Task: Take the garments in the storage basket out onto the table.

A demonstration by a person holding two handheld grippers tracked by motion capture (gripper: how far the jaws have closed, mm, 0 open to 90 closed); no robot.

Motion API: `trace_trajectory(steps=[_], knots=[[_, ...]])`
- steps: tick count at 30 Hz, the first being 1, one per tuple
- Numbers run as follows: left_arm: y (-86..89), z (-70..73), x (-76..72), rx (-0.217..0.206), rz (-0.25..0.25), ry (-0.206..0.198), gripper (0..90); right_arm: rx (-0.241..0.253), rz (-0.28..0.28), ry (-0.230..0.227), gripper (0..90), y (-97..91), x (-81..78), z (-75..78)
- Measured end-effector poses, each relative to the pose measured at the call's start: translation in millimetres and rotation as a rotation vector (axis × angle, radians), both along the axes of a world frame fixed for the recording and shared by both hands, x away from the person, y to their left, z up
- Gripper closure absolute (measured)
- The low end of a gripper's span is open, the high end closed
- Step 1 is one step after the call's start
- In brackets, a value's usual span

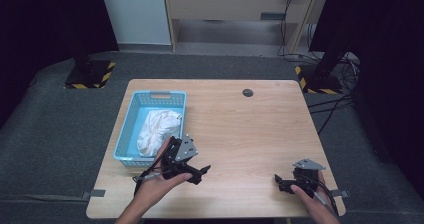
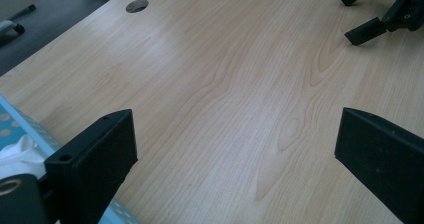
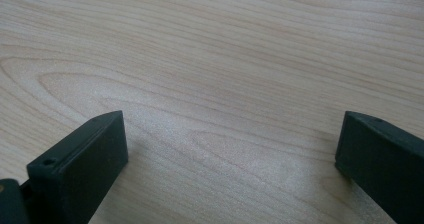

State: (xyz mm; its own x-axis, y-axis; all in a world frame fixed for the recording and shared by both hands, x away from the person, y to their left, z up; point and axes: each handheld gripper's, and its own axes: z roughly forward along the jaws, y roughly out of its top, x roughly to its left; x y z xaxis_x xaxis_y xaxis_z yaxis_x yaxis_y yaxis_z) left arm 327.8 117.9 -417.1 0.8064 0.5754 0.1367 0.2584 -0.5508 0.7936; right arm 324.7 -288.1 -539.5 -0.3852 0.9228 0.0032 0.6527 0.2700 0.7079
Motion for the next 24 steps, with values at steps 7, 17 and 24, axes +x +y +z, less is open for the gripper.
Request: trace_trajectory(steps=[7, 17, 24], knots=[[8.9, 4.8, 1.8, -0.004, 0.017, -0.005, 2.3, 0.0, 0.0, 0.0, 0.3, 0.0, 0.0, 0.0], [17.4, 8.5, 3.4, -0.007, 0.034, -0.01, 2.2, 0.0, 0.0, 0.0, 0.3, 0.0, 0.0, 0.0], [21.7, 10.2, 4.4, -0.012, 0.045, -0.015, 2.2, 0.0, 0.0, 0.0, 0.3, 0.0, 0.0, 0.0]])
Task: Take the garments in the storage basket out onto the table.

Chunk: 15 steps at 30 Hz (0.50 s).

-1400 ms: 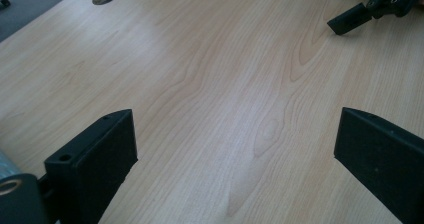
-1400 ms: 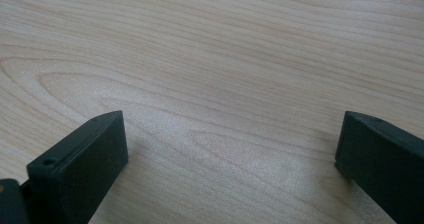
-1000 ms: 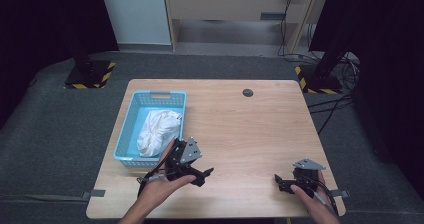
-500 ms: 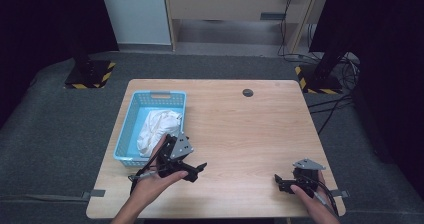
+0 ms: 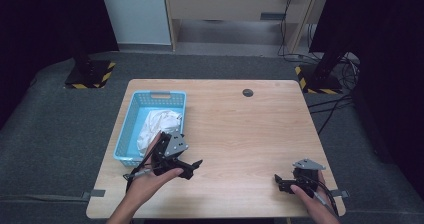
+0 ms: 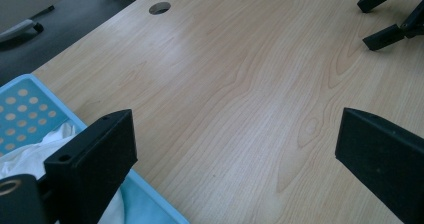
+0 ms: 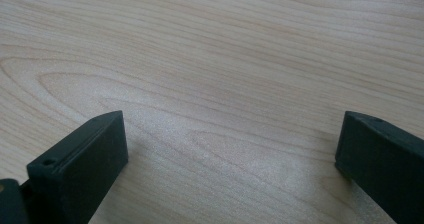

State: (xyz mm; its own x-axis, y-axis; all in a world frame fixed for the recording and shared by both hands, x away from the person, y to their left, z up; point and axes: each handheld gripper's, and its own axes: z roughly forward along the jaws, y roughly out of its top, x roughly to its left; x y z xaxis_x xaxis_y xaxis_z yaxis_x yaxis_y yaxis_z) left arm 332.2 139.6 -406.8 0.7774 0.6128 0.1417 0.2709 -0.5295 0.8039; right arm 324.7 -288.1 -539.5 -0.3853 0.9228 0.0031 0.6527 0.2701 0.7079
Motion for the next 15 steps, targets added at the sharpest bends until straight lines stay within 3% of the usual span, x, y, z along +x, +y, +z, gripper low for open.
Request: trace_trajectory(steps=[15], knots=[[13.9, 4.2, 3.3, -0.01, 0.03, -0.004, 1.7, 0.0, 0.0, 0.0, 0.3, 0.0, 0.0, 0.0]])
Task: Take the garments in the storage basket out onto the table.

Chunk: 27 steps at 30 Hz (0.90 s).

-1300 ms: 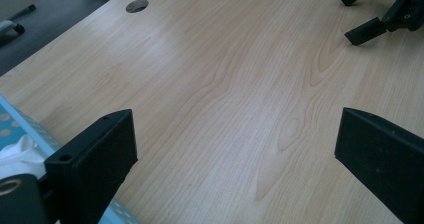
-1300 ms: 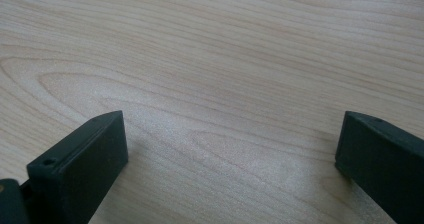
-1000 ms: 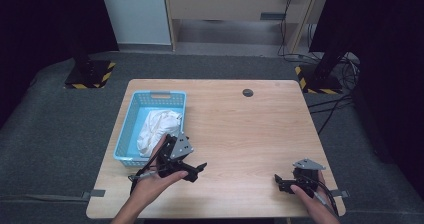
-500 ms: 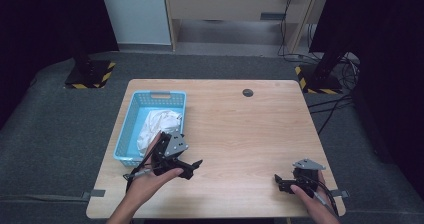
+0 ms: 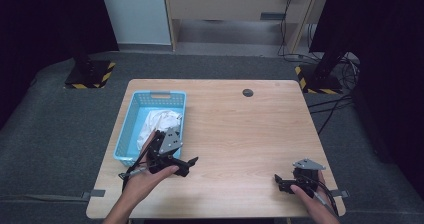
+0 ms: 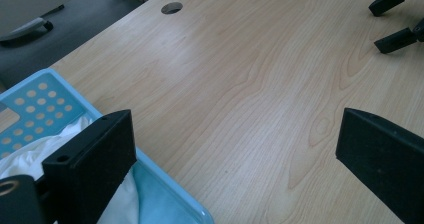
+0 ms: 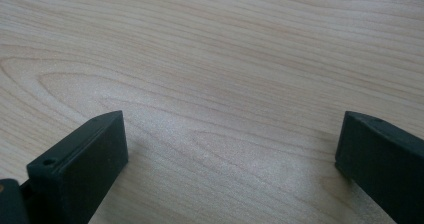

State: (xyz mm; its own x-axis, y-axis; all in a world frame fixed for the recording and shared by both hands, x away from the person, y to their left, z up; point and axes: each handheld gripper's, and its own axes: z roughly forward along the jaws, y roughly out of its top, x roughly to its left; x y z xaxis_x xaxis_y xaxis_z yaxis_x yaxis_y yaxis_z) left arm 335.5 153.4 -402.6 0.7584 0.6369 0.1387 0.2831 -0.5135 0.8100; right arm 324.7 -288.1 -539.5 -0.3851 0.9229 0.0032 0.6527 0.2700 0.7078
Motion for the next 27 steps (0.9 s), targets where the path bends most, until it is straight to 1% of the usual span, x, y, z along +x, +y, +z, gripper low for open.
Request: trace_trajectory(steps=[12, 13, 19, 27], knots=[[13.7, 4.8, 3.1, -0.006, 0.029, -0.005, 1.7, 0.0, 0.0, 0.0, 0.3, 0.0, 0.0, 0.0], [16.2, 5.3, 3.6, -0.01, 0.037, -0.006, 1.7, 0.0, 0.0, 0.0, 0.3, 0.0, 0.0, 0.0], [22.2, 4.8, 5.4, -0.016, 0.053, -0.003, 1.7, 0.0, 0.0, 0.0, 0.3, 0.0, 0.0, 0.0], [26.3, 1.2, 8.1, -0.009, 0.062, 0.007, 1.7, 0.0, 0.0, 0.0, 0.3, 0.0, 0.0, 0.0]])
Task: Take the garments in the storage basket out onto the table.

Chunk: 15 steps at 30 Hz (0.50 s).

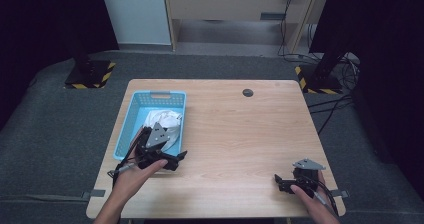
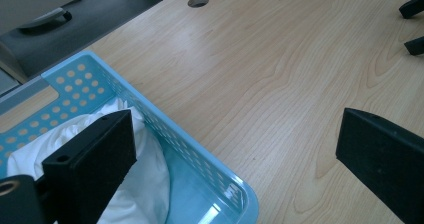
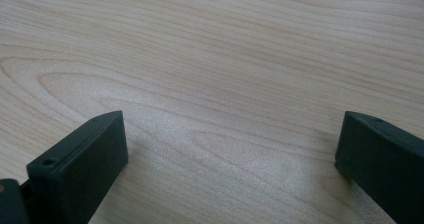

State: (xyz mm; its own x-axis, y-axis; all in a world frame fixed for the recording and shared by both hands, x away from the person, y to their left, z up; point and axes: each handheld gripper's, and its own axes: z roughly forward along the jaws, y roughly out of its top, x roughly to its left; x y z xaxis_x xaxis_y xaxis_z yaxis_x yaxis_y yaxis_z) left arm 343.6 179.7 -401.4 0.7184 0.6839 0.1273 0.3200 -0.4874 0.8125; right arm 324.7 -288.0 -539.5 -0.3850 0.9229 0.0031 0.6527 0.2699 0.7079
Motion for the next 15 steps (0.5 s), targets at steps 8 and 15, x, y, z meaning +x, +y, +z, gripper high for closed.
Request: trace_trajectory(steps=[8, 15], knots=[[2.7, -1.6, 2.2, -0.001, 0.008, 0.004, 1.7, 0.0, 0.0, 0.0, 0.3, 0.0, 0.0, 0.0], [8.6, -3.8, 6.6, -0.002, 0.022, 0.015, 1.7, 0.0, 0.0, 0.001, 0.3, 0.0, 0.0, 0.0]])
